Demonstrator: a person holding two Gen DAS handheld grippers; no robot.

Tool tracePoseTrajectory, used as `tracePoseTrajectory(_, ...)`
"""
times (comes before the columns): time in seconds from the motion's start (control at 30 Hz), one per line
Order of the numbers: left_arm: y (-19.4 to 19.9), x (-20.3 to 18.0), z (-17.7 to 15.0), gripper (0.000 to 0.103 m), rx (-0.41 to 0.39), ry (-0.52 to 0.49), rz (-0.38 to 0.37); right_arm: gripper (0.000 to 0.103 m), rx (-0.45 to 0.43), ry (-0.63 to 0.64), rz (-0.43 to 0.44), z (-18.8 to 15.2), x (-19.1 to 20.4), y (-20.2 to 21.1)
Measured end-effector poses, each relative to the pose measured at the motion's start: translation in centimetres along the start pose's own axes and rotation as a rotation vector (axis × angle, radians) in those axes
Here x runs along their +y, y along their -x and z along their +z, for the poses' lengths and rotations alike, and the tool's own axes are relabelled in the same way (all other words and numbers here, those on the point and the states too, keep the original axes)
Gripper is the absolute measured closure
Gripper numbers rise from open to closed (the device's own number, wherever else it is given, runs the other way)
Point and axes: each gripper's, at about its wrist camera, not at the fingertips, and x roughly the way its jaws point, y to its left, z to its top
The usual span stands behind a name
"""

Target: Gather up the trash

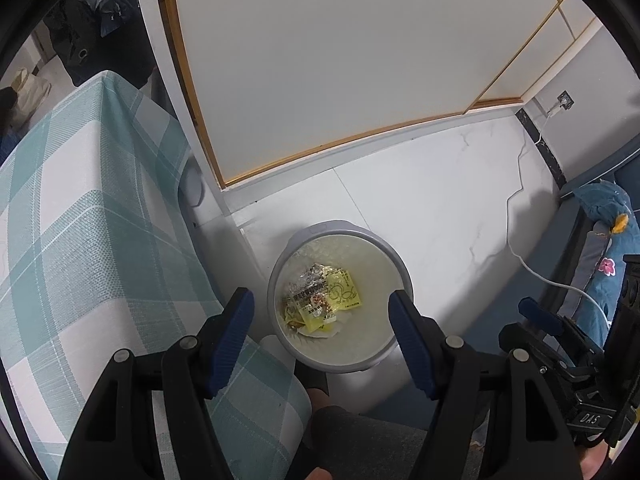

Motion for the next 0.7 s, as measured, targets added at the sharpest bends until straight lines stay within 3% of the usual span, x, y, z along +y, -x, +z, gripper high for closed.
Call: tracePoseTrajectory(0.7,0.42,-0.02,-0.19,0.037,-0.009,-0.003,0.021,0.0,-0.029,0.033,-0.046,0.31,0.74,0.68)
